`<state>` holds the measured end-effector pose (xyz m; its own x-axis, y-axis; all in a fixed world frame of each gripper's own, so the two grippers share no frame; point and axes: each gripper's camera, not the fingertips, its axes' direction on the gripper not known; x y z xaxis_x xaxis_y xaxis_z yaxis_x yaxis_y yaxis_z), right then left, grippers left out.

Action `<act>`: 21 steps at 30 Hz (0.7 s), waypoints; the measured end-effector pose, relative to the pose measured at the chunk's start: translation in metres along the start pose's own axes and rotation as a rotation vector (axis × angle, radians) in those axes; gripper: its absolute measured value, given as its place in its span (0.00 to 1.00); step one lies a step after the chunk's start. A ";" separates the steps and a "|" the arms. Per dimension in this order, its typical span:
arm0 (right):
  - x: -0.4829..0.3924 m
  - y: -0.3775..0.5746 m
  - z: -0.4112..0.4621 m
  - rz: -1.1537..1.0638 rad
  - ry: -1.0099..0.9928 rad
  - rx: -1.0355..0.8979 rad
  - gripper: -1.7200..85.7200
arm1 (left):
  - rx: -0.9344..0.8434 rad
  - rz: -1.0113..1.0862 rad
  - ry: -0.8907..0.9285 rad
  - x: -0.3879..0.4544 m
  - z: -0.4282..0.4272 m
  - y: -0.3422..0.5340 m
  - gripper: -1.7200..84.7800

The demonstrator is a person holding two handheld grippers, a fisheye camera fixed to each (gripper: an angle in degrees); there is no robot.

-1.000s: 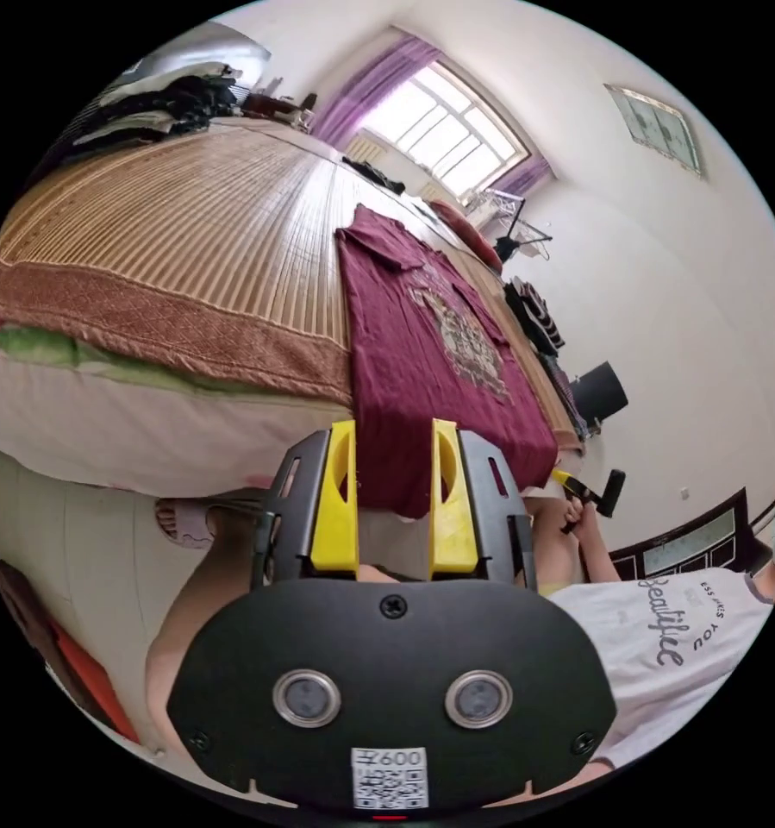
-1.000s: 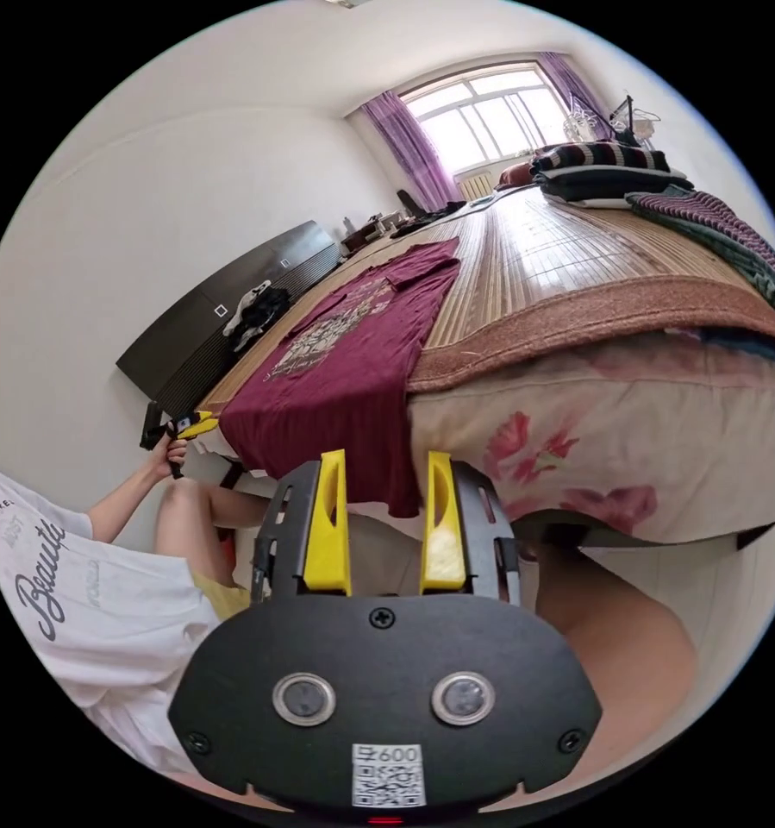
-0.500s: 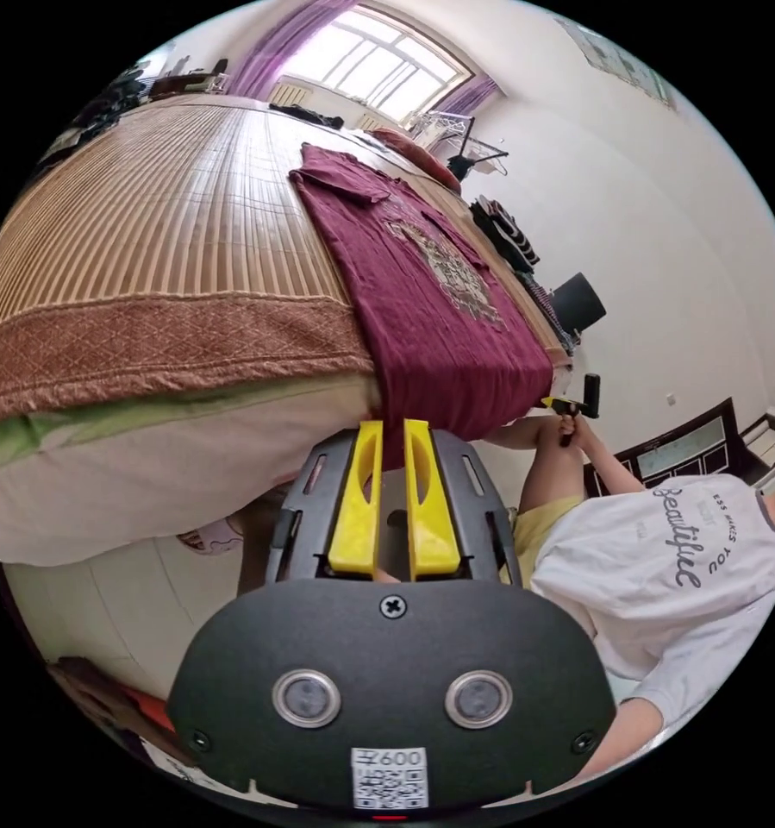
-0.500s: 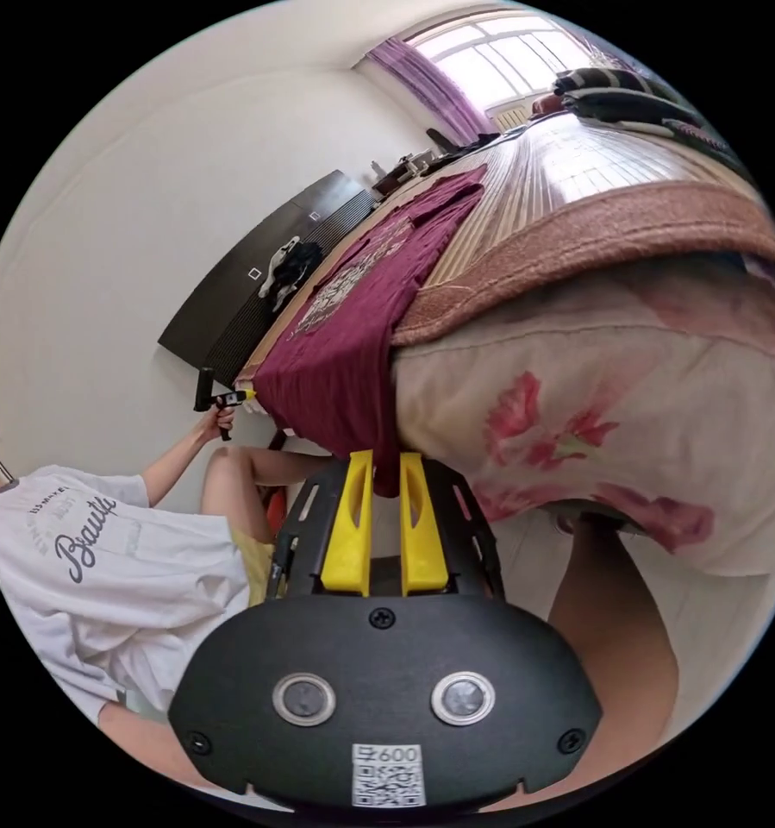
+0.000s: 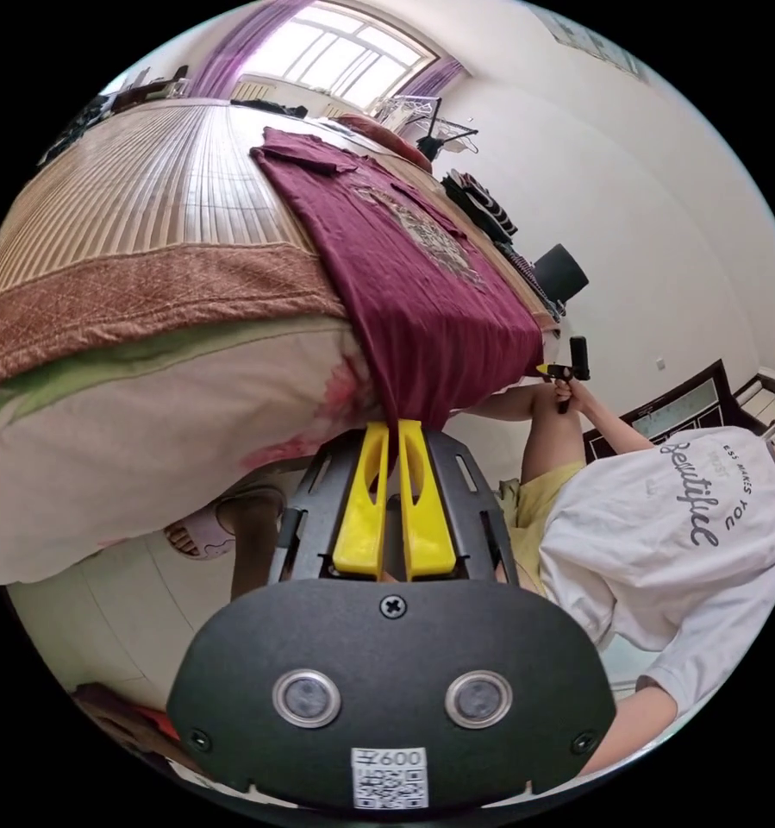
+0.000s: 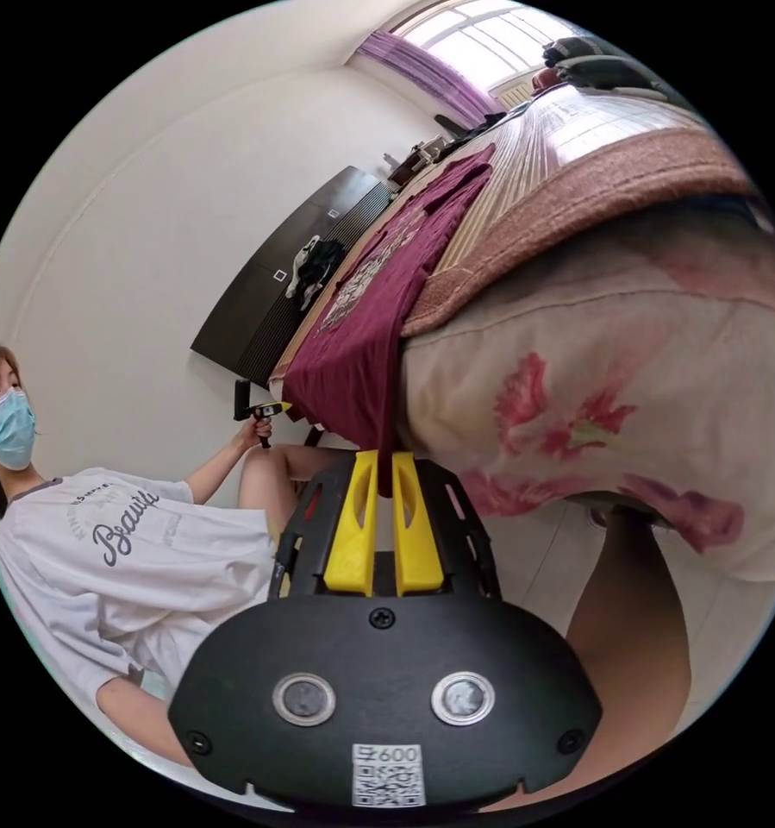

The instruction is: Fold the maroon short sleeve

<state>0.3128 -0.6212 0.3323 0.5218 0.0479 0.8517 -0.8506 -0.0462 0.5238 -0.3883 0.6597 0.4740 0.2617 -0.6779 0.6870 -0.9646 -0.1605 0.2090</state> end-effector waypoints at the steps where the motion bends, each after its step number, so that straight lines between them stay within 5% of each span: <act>1: -0.001 0.001 -0.004 0.003 -0.004 0.014 0.08 | 0.005 -0.002 0.001 -0.002 -0.001 0.002 0.04; 10: -0.081 -0.011 -0.053 -0.070 0.136 -0.091 0.01 | -0.011 -0.056 0.044 -0.037 -0.017 0.017 0.04; 21: -0.091 0.034 -0.161 0.022 -0.174 0.168 0.01 | -0.112 -0.089 0.178 -0.071 0.003 0.050 0.04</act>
<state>0.2260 -0.4665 0.2700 0.5191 -0.1267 0.8453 -0.8468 -0.2111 0.4883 -0.4551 0.6981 0.4333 0.3562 -0.5258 0.7725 -0.9308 -0.1267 0.3429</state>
